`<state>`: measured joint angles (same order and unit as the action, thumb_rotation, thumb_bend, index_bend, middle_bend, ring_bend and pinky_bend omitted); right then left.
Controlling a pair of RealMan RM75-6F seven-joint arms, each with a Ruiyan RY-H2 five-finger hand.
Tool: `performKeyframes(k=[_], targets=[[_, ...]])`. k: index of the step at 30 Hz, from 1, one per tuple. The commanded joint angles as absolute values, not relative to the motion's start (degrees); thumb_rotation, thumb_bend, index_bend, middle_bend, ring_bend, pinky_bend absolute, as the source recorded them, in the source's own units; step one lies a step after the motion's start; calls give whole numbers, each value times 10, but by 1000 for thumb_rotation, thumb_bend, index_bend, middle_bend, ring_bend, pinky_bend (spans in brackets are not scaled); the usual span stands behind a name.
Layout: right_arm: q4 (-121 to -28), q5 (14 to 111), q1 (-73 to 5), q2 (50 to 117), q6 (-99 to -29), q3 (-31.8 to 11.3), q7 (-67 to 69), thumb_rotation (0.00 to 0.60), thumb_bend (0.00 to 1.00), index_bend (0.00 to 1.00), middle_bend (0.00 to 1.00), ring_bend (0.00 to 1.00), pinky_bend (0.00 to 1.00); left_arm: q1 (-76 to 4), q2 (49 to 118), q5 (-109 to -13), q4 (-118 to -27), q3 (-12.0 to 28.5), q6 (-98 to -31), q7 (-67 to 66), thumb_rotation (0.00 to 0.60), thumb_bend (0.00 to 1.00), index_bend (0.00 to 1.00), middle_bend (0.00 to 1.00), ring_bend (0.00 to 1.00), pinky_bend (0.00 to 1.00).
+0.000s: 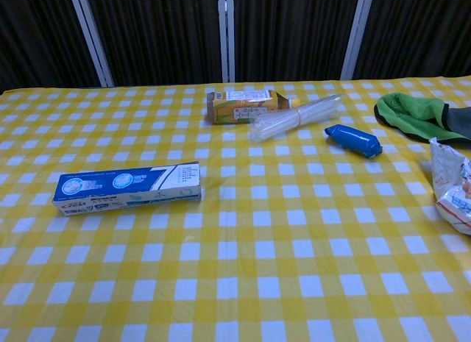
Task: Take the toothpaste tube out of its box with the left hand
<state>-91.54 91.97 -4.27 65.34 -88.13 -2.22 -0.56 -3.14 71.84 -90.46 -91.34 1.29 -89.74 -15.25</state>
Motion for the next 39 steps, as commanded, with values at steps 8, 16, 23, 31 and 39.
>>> performKeyframes(k=[8,16,23,31,39], targets=[[-916,922,-42,652,-883,-20,-5,600,84,30,0,0,0,-31,719,-905,-914,12,-897,-154,600,112,0,0,0,0],[-917,923,-42,654,-881,-20,-9,600,84,30,0,0,0,-34,720,-903,-913,13,-893,-153,600,112,0,0,0,0],[-917,923,-42,653,-882,-20,-8,600,84,30,0,0,0,-34,721,-900,-911,12,-889,-155,600,113,0,0,0,0],[-917,922,-43,653,-876,-18,-4,600,84,30,0,0,0,-46,732,-888,-915,17,-865,-168,600,121,0,0,0,0],[-920,921,-45,650,-872,-17,7,600,84,30,0,0,0,-102,736,-830,-960,54,-779,-214,600,187,2,0,0,34]])
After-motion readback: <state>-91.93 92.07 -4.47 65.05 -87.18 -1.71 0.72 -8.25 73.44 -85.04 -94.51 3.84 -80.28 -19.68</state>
